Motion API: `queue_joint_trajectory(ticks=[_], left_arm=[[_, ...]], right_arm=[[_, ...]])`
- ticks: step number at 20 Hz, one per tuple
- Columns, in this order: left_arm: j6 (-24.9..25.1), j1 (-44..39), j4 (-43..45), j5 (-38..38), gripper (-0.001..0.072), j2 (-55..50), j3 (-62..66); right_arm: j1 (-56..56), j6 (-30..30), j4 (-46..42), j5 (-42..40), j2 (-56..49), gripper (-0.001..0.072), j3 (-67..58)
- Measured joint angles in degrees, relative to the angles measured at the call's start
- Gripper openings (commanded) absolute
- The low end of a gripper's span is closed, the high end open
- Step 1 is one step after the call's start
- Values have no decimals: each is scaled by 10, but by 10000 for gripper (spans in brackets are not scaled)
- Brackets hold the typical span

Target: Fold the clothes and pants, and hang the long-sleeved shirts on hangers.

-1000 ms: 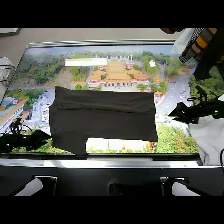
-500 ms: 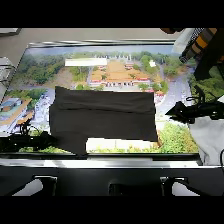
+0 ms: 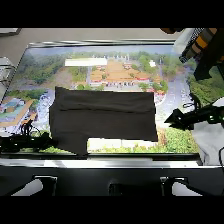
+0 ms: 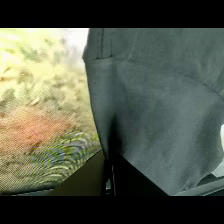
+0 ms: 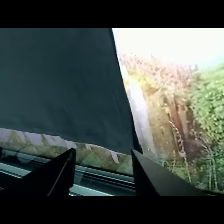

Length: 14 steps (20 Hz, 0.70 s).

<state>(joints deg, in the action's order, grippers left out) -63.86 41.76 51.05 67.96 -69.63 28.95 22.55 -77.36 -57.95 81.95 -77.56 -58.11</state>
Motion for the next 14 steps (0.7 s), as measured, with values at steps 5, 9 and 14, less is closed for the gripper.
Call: queue_joint_trajectory(ticks=[5,9,14], left_arm=[[0,0,-1,0,21,0,2],[0,0,-1,0,21,0,16],[0,0,-1,0,21,0,30]], right_arm=[[0,4,-5,-32,-16,435,80],[0,24,28,-57,-19,434,131],[0,38,60,-75,-19,425,173]])
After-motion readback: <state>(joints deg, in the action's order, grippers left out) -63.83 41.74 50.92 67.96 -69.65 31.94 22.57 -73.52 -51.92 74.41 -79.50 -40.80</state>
